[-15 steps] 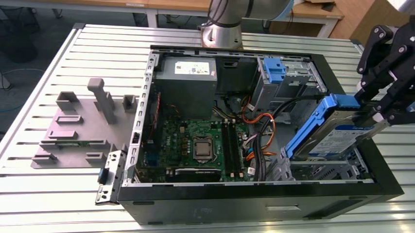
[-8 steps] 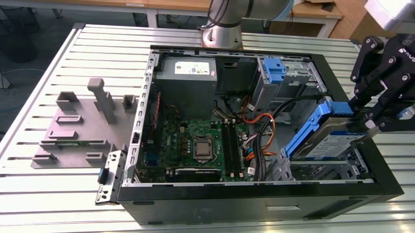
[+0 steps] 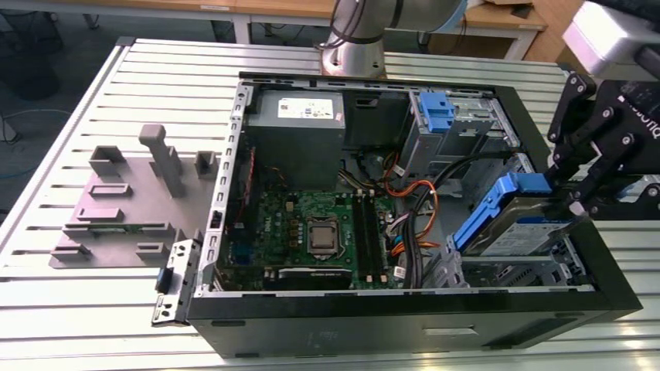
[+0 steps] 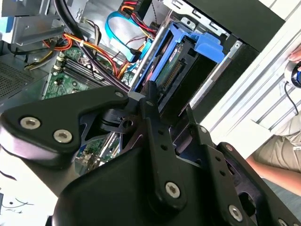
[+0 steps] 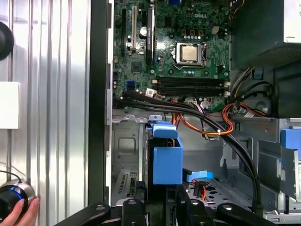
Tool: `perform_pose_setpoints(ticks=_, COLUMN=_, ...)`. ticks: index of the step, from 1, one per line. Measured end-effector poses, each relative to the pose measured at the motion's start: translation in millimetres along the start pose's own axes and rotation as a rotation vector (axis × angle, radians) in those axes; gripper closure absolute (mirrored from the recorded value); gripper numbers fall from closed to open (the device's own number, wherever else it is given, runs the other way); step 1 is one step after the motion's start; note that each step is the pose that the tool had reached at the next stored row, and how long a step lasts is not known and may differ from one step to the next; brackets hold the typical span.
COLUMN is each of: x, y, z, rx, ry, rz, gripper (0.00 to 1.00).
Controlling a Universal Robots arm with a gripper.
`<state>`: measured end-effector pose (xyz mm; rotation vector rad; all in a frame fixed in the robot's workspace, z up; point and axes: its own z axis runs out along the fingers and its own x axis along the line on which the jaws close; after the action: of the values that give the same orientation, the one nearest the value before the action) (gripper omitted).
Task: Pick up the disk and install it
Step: 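Insert the disk into the insertion slot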
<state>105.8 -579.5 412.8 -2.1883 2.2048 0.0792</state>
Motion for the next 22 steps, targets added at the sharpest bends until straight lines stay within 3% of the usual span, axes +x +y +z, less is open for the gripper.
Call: perform_pose_setpoints(ticks=22, x=3.4, y=-0.5, z=42.8, rx=-0.0005, ry=0.0002, rz=-0.008, gripper=0.65)
